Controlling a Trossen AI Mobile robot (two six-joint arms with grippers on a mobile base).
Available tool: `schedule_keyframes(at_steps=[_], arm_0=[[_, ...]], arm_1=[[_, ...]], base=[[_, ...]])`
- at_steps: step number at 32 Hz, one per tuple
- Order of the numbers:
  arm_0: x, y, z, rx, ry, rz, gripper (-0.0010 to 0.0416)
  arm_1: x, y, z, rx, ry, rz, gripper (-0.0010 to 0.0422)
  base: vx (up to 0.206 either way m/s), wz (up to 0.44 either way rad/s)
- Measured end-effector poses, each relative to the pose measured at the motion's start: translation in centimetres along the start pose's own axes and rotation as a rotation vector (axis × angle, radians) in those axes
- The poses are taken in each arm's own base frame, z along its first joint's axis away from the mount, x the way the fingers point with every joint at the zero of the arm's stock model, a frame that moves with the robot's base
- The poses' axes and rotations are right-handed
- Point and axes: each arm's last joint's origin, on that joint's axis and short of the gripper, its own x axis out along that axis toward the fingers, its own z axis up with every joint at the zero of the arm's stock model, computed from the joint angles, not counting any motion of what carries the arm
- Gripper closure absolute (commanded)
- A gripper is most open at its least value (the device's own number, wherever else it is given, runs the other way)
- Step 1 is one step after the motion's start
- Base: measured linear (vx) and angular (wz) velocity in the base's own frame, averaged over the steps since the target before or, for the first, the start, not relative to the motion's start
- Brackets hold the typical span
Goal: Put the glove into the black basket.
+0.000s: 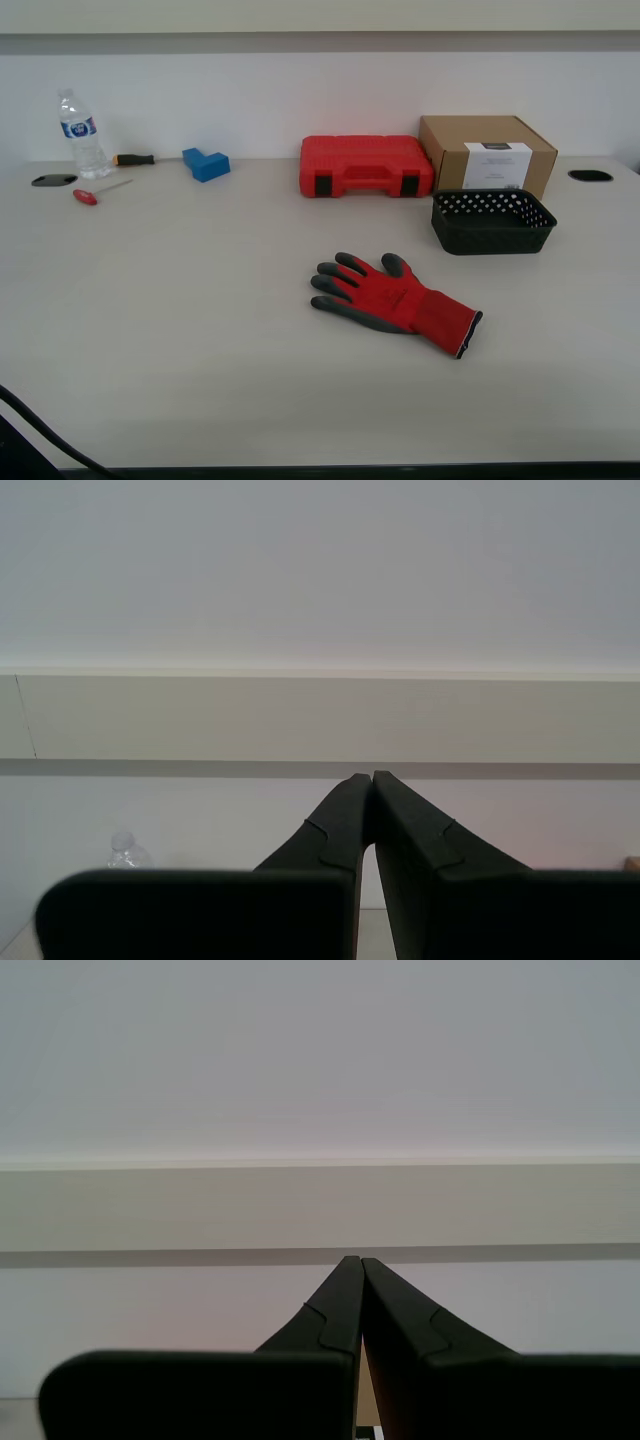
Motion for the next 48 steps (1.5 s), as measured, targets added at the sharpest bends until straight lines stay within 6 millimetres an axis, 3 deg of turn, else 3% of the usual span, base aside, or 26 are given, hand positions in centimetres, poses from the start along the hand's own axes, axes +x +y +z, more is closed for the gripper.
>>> schedule_keyframes(at_steps=[18, 23, 32, 39, 48], arm_0=[[0.0, 0.0, -0.1, 0.000, 0.009, 0.001, 0.0405], [-0.1, 0.5, -1.0, 0.033, 0.104, 0.152, 0.0405], [-0.5, 2.5, -2.8, 0.152, 0.384, 0.257, 0.0405], [-0.2, 4.4, -2.7, 0.188, 0.615, 0.319, 0.0405], [1.2, 9.7, -5.9, 0.191, 0.928, 0.480, 0.0405]], arm_1=[[0.0, 0.0, 0.0, 0.000, 0.000, 0.000, 0.0412], [0.0, 0.0, 0.0, 0.000, 0.000, 0.000, 0.0412], [0.0, 0.0, 0.0, 0.000, 0.000, 0.000, 0.0412], [0.0, 0.0, 0.0, 0.000, 0.000, 0.000, 0.0412], [0.0, 0.0, 0.0, 0.000, 0.001, 0.000, 0.0412]], base=[[0.000, 0.000], [0.000, 0.000], [0.000, 0.000], [0.000, 0.000], [0.000, 0.000]])
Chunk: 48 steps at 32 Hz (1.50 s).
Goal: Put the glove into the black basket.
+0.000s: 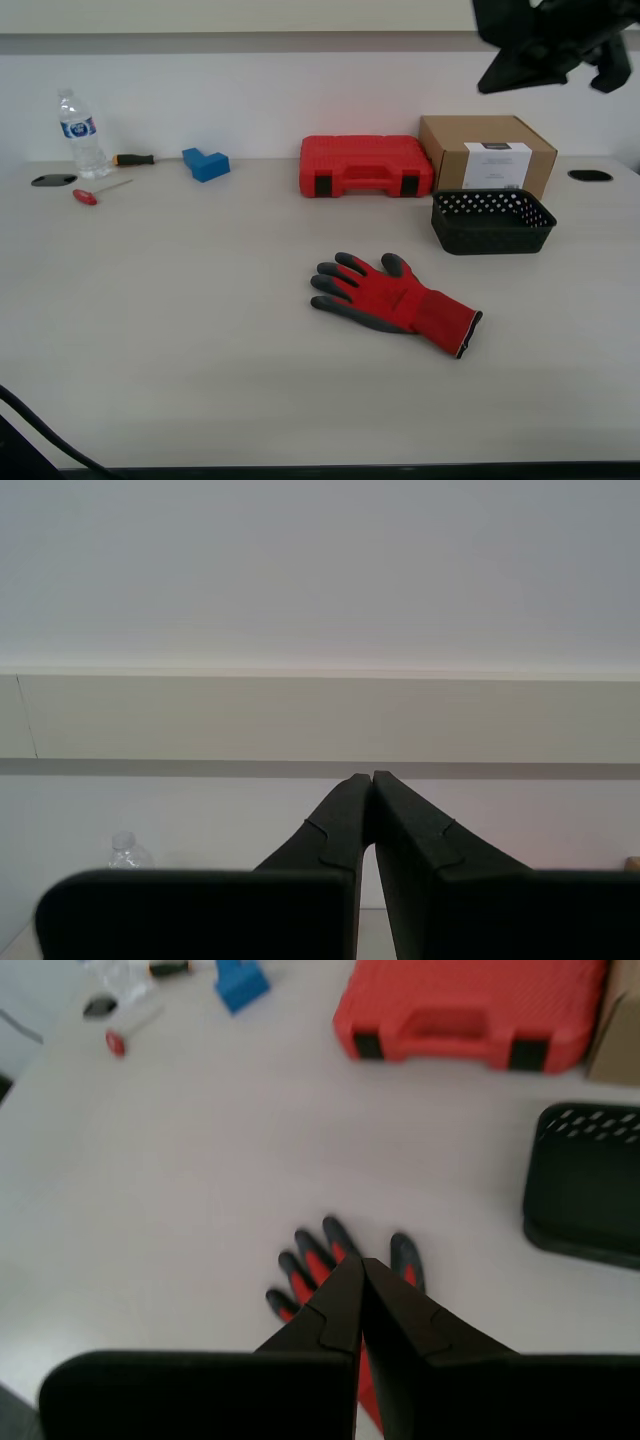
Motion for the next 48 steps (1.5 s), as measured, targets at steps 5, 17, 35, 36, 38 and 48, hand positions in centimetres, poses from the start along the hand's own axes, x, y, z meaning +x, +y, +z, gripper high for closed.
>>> schedule_keyframes(at_steps=[5, 17, 35, 36, 38, 48], arm_0=[[4.0, 1.6, -0.6, -0.016, 0.190, 0.030, 0.0405], [13.3, 1.5, -1.9, -0.155, 0.566, 0.018, 0.0405], [20.5, -0.1, -7.4, -0.228, 0.638, -0.034, 0.0401], [20.5, -0.1, -7.4, -0.236, 0.636, -0.039, 0.0399], [20.5, -0.2, -7.4, -0.255, 0.635, -0.050, 0.0388], [20.7, -0.5, -7.4, -0.402, 0.605, -0.137, 0.0220]], arm_1=[[0.0, 0.0, 0.0, 0.000, 0.000, 0.000, 0.0412], [0.0, 0.0, 0.0, 0.000, 0.003, 0.000, 0.0412], [0.0, 0.0, 0.0, 0.000, 0.004, 0.003, 0.0412], [0.0, 0.0, 0.0, 0.000, 0.004, 0.003, 0.0412], [0.0, 0.0, 0.0, 0.000, 0.004, 0.003, 0.0412], [0.0, 0.0, 0.0, 0.000, 0.004, 0.003, 0.0412]], base=[[0.000, 0.000], [0.000, 0.000], [0.000, 0.000], [0.000, 0.000], [0.000, 0.000], [0.000, 0.000]])
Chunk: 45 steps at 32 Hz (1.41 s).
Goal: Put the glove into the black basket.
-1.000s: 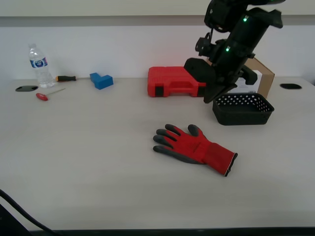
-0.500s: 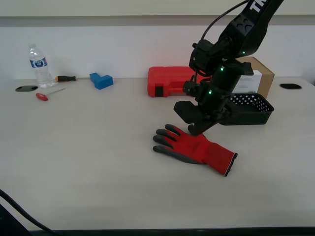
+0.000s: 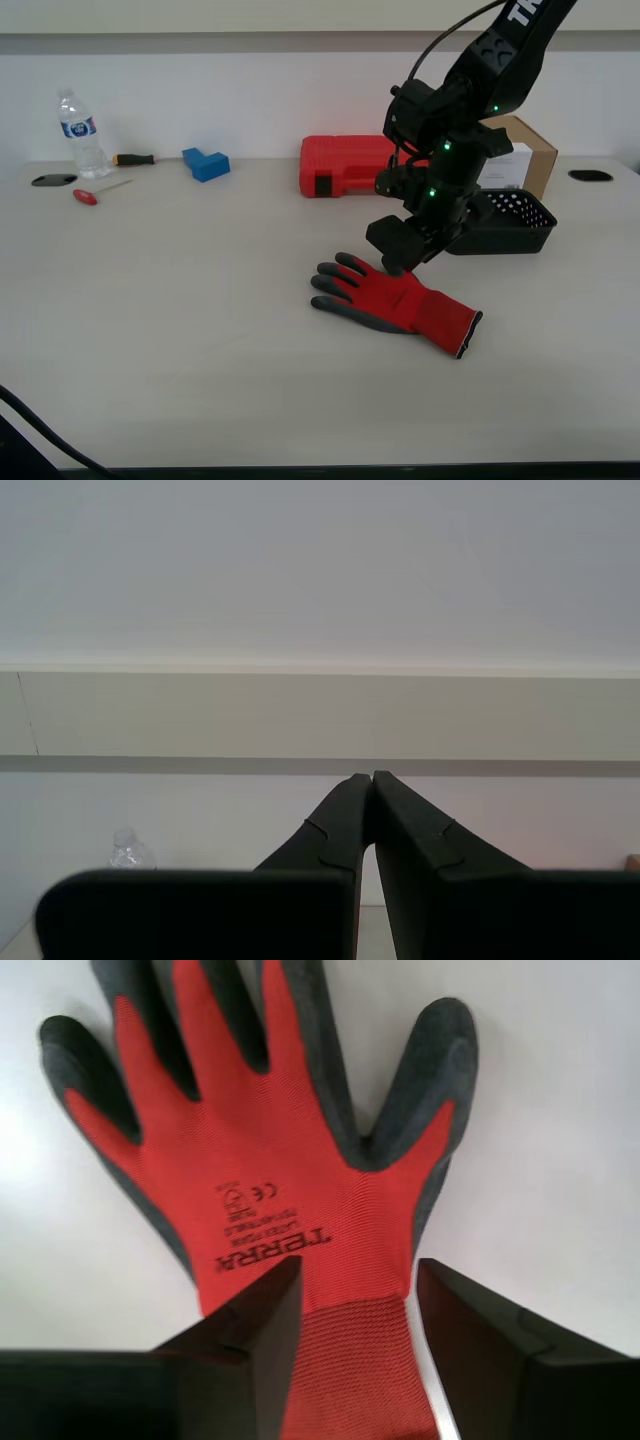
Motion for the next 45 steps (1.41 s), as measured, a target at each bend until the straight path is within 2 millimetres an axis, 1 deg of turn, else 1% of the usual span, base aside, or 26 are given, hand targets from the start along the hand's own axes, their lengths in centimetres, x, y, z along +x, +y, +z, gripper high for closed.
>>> schedule_keyframes(at_steps=[2, 3, 4, 6, 8, 9, 10, 12, 15, 18, 21, 22, 24, 25, 27, 29, 32, 34, 36, 40, 41, 42, 43, 44, 45], arm_0=[[1.0, 0.0, -0.2, -0.012, 0.017, -0.011, 0.0186], [1.4, 0.0, -0.4, -0.015, 0.030, -0.009, 0.0179], [2.4, 0.0, -0.6, -0.021, 0.060, -0.001, 0.0166], [3.3, 0.2, -0.5, -0.036, 0.103, 0.011, 0.0160], [3.5, 0.2, -0.1, -0.048, 0.094, 0.012, 0.0158], [4.1, 0.3, 0.1, -0.058, 0.097, 0.010, 0.0155], [4.5, 0.3, -0.2, -0.061, 0.121, 0.014, 0.0153], [5.2, 0.4, 0.0, -0.069, 0.165, 0.013, 0.0151], [6.4, 0.5, 0.3, -0.080, 0.207, 0.019, 0.0156], [6.6, 0.5, 0.6, -0.082, 0.205, 0.019, 0.0170], [6.6, 0.6, 0.7, -0.085, 0.197, 0.018, 0.0236], [6.6, 0.6, 0.8, -0.085, 0.193, 0.018, 0.0270], [6.6, 0.6, 0.8, -0.085, 0.191, 0.019, 0.0307], [6.6, 0.6, 0.8, -0.086, 0.188, 0.021, 0.0359], [6.6, 0.6, 0.9, -0.085, 0.183, 0.030, 0.0411], [6.6, 0.6, 0.9, -0.086, 0.179, 0.032, 0.0404], [6.5, 0.6, 1.0, -0.084, 0.171, 0.048, 0.0407], [6.2, 0.7, 1.1, -0.081, 0.164, 0.064, 0.0407], [5.2, 0.8, 1.6, -0.082, 0.144, 0.076, 0.0407], [1.5, 0.8, 3.5, -0.092, 0.049, 0.047, 0.0407], [0.8, 0.7, 3.8, -0.092, 0.033, 0.037, 0.0407], [-0.7, 0.7, 4.3, -0.091, -0.006, 0.022, 0.0407], [-1.5, 0.7, 4.7, -0.091, -0.030, 0.014, 0.0407], [-2.8, 0.6, 5.2, -0.091, -0.066, -0.012, 0.0407], [-4.6, 0.6, 5.5, -0.083, -0.090, -0.042, 0.0407]], arm_1=[[0.0, 0.0, 0.0, 0.000, 0.001, 0.000, 0.0412], [0.0, 0.0, 0.0, 0.000, 0.001, 0.000, 0.0412], [0.0, 0.0, 0.0, 0.000, 0.001, 0.000, 0.0412], [0.0, 0.0, 0.0, 0.000, 0.001, 0.000, 0.0412], [0.0, 0.0, 0.0, 0.000, 0.001, 0.000, 0.0412], [0.0, 0.0, 0.0, 0.000, 0.000, 0.000, 0.0412], [0.0, 0.0, 0.0, 0.000, 0.000, 0.000, 0.0412], [0.0, 0.0, 0.0, 0.000, 0.001, 0.000, 0.0412], [0.0, 0.0, 0.0, 0.000, 0.000, 0.000, 0.0412], [0.0, 0.0, 0.0, 0.000, 0.000, 0.000, 0.0412], [0.0, 0.0, 0.0, 0.000, 0.001, 0.000, 0.0412], [0.0, 0.0, 0.0, 0.000, 0.000, 0.000, 0.0412], [0.0, 0.0, 0.0, 0.000, 0.000, 0.000, 0.0412], [0.0, 0.0, 0.0, 0.000, 0.001, 0.000, 0.0412], [0.0, 0.0, 0.0, 0.000, 0.000, 0.000, 0.0412], [0.0, 0.0, 0.0, 0.000, 0.000, 0.000, 0.0412], [0.0, 0.0, 0.0, 0.000, 0.000, 0.001, 0.0412], [0.0, 0.0, 0.0, 0.000, 0.000, 0.000, 0.0412], [0.0, 0.0, 0.0, 0.000, 0.000, 0.000, 0.0412], [0.0, 0.0, 0.0, 0.000, 0.000, 0.000, 0.0412], [0.0, 0.0, 0.0, 0.000, 0.000, 0.001, 0.0412], [0.0, 0.0, 0.0, 0.000, 0.001, 0.000, 0.0412], [0.0, 0.0, 0.0, 0.000, 0.001, 0.000, 0.0412], [0.0, 0.0, 0.0, 0.000, 0.000, 0.000, 0.0412], [0.0, 0.0, 0.0, 0.000, 0.001, 0.000, 0.0412]], base=[[0.000, 0.000], [0.000, 0.000], [0.000, 0.000], [0.000, 0.000], [0.000, 0.000], [0.000, 0.000], [0.000, 0.000], [0.000, 0.000], [0.000, 0.000], [0.000, 0.000], [0.000, 0.000], [0.000, 0.000], [0.000, 0.000], [0.000, 0.000], [0.000, 0.000], [0.000, 0.000], [0.000, 0.000], [0.000, 0.000], [0.000, 0.000], [0.000, 0.000], [0.000, 0.000], [0.000, 0.000], [0.000, 0.000], [0.000, 0.000], [0.000, 0.000]])
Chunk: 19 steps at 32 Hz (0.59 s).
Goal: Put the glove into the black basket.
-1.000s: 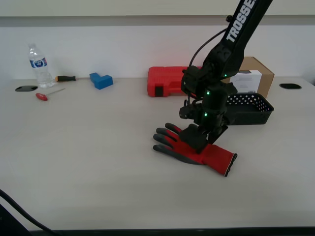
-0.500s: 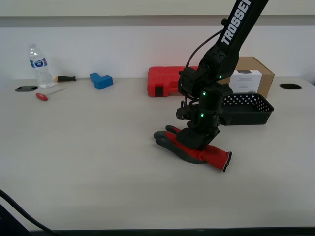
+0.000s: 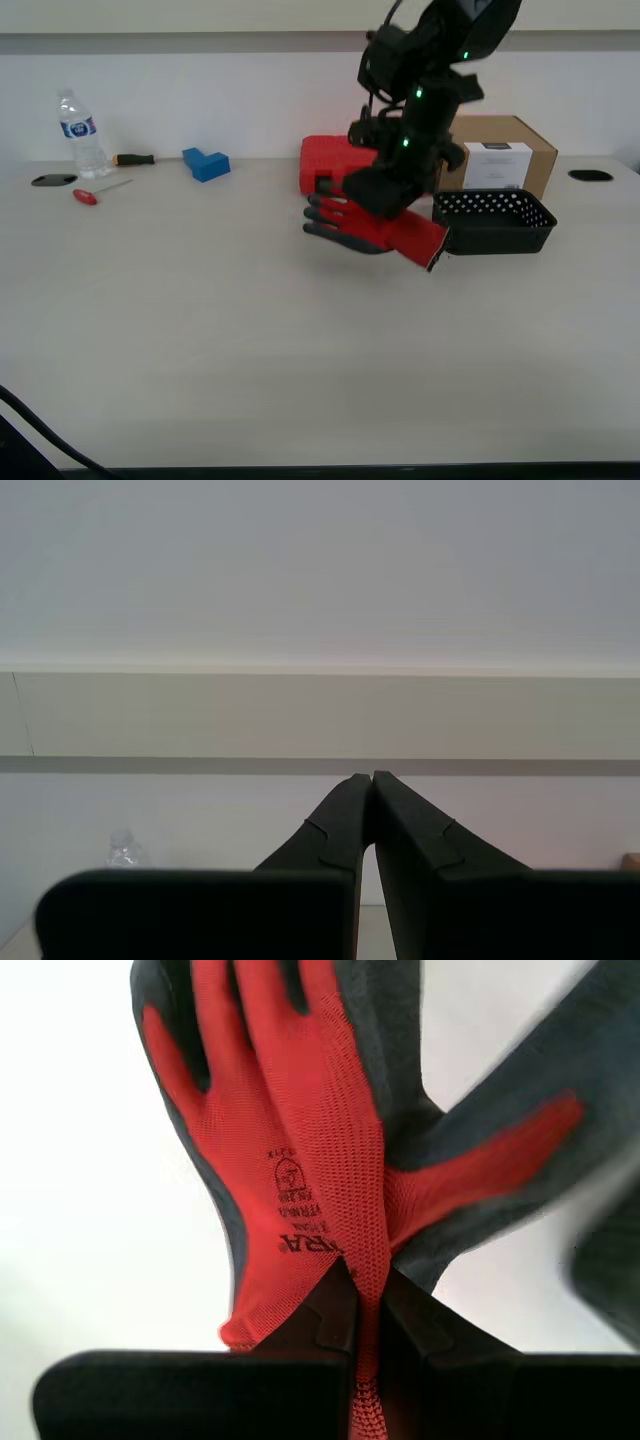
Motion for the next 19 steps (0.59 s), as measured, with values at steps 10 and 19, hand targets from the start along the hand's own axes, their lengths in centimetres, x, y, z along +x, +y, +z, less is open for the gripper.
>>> schedule_keyframes(at_steps=[10, 19], arm_0=[[-8.5, -6.7, 0.2, 0.170, -0.145, -0.189, 0.0407], [-9.0, -15.3, -3.4, 0.378, -0.163, -0.296, 0.0407]], arm_1=[[0.0, 0.0, 0.0, 0.000, 0.002, 0.001, 0.0412], [0.0, 0.0, 0.0, 0.000, 0.002, 0.001, 0.0412]], base=[[0.000, 0.000], [0.000, 0.000]])
